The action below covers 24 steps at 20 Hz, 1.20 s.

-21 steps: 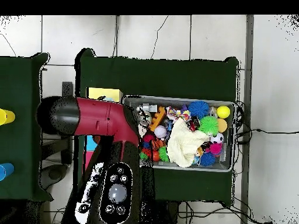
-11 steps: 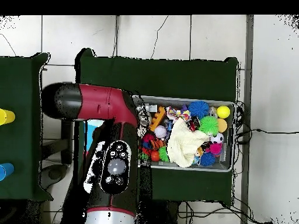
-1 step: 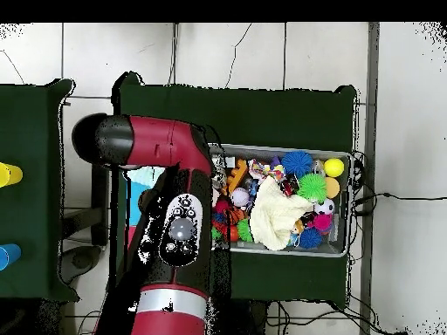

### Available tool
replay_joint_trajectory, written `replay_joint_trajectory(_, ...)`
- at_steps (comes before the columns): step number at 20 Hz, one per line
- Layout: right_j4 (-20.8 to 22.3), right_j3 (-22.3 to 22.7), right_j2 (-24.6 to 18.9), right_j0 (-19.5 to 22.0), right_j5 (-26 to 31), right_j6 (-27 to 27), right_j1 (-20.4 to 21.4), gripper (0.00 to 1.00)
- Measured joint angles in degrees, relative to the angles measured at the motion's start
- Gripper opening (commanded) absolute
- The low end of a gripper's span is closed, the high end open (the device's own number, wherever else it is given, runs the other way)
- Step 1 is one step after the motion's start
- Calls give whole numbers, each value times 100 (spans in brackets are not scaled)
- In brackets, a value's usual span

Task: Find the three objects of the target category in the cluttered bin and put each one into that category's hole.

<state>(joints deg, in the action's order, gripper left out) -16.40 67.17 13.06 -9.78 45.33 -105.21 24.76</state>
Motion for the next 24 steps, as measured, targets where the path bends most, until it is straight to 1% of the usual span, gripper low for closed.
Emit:
replay_joint_trajectory(13, 223, -15, 295, 6, 6, 0, 168, 0)
replay_joint_trajectory(20, 235, -161, 295, 6, 6, 0, 21, 0)
replay_joint_trajectory(24, 233, -193, 295, 6, 5, 0, -146, 0)
